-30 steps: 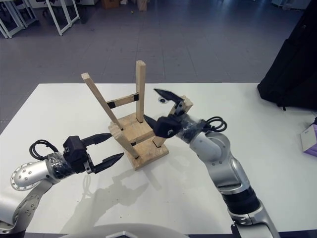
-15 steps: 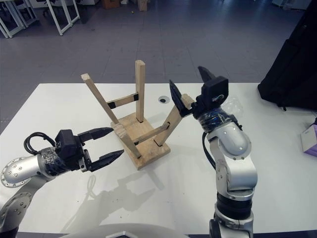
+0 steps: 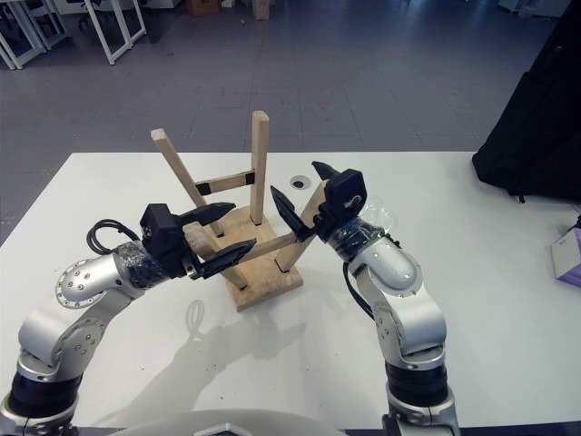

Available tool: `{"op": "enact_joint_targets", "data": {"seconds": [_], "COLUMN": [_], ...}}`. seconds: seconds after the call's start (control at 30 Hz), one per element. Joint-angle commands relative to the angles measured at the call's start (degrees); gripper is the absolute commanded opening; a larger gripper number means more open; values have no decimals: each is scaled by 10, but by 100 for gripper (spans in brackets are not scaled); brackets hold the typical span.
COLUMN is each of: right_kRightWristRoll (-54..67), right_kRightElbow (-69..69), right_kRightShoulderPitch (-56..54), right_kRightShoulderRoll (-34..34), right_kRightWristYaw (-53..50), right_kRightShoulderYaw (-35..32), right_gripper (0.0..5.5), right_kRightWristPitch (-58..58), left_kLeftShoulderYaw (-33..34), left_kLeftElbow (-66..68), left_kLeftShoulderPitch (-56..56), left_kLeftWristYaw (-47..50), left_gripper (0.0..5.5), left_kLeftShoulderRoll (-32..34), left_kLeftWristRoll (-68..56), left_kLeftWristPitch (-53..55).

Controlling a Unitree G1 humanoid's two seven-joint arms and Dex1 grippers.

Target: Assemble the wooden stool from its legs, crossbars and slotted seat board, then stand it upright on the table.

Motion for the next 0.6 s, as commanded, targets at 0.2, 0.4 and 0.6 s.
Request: {"op": "enact_joint_targets", "data": {"seconds": [0.2,0.4,0.6], "right_kRightWristRoll": [-26,108,198], "right_kRightElbow": [-6,-2,6], "right_kRightShoulderPitch": [-32,-60,-72], "right_kRightShoulderRoll": [8,36,42], "right_kRightWristYaw": [18,84,94], "right_kRightShoulderYaw": [82,105,95], "right_gripper": [432,432,432], "right_kRightWristPitch": [-17,85,161], "left_kLeftShoulderYaw": [-40,-33,-40], "left_kLeftElbow": [36,50,66], "left_kLeftShoulderPitch": [-26,-49,-66], "left_kLeftWristYaw": [-19,-38,-44], "left_gripper": [359,359,359], "left_kLeftShoulderRoll": [-14,-20,-29], "left_kLeftWristRoll": [16,-2,8], "left_kLeftWristPitch": [6,10,12]}}
